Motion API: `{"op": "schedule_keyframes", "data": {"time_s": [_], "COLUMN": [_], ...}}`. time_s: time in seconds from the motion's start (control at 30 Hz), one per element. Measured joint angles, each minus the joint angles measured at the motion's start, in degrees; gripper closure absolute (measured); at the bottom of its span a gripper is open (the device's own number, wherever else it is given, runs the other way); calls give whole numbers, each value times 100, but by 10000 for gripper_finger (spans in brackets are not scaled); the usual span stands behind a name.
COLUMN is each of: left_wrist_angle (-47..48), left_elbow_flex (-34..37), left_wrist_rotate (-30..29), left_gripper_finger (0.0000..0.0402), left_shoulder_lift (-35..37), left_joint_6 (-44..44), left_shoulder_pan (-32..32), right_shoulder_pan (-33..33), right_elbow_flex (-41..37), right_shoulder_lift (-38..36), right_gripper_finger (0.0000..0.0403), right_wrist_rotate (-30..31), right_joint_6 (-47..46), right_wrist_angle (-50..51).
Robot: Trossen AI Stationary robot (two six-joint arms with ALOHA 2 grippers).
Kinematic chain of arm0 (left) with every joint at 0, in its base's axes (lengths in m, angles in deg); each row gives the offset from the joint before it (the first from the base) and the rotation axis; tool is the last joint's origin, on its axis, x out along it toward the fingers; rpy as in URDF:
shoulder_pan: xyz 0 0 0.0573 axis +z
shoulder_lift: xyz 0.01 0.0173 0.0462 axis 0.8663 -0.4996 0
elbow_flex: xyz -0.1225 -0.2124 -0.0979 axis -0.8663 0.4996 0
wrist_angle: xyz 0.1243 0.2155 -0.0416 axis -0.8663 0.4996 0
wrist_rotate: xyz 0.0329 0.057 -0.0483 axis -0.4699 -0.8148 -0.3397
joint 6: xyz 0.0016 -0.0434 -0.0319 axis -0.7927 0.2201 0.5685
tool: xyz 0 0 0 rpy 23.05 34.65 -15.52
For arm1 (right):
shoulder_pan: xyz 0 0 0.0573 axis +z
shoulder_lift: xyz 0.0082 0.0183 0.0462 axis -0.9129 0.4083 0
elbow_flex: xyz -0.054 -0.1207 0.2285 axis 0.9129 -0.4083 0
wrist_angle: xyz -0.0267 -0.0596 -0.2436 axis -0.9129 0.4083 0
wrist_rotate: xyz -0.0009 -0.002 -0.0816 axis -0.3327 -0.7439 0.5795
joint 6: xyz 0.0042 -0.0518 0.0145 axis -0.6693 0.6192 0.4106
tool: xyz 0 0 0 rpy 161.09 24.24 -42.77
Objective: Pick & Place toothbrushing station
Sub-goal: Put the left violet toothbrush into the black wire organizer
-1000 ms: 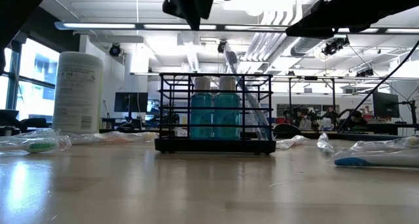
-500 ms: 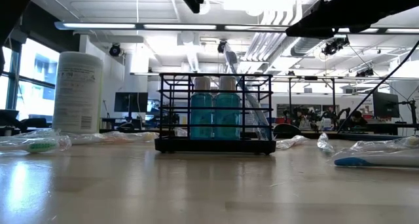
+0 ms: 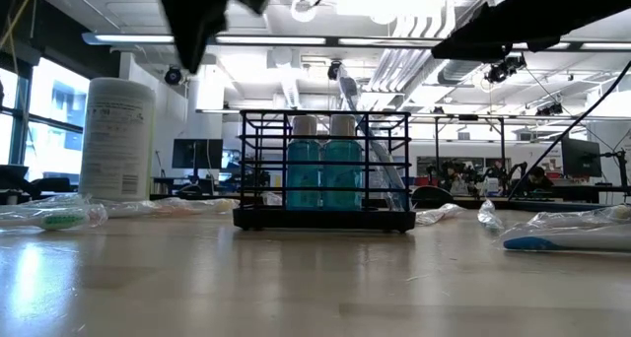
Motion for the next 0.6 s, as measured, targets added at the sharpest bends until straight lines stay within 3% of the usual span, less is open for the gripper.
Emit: {"op": "schedule_keyframes", "data": {"time_s": [0.1, 0.3, 0.47, 0.6], "left_wrist_angle": [-399, -1867, -2217, -2915], "left_elbow_flex": [843, 2327, 3100, 3609], "left_wrist_rotate": [-264, 302, 395, 833], "left_gripper_finger": [268, 268, 268, 268], "left_shoulder_lift": [297, 842, 859, 809], "left_joint_6": [91, 88, 636, 644], "left_shoulder_pan": [222, 990, 1671, 2017], "right_shoulder_pan": [0, 0, 0, 0], "right_elbow_flex": [0, 0, 0, 0], "right_shoulder_lift": [0, 0, 0, 0], "right_gripper_finger": [175, 175, 175, 175], "right_wrist_rotate": [0, 0, 2, 2], "right_joint_6": [0, -20, -20, -15], "right_wrist_angle": [-117, -160, -158, -150]}}
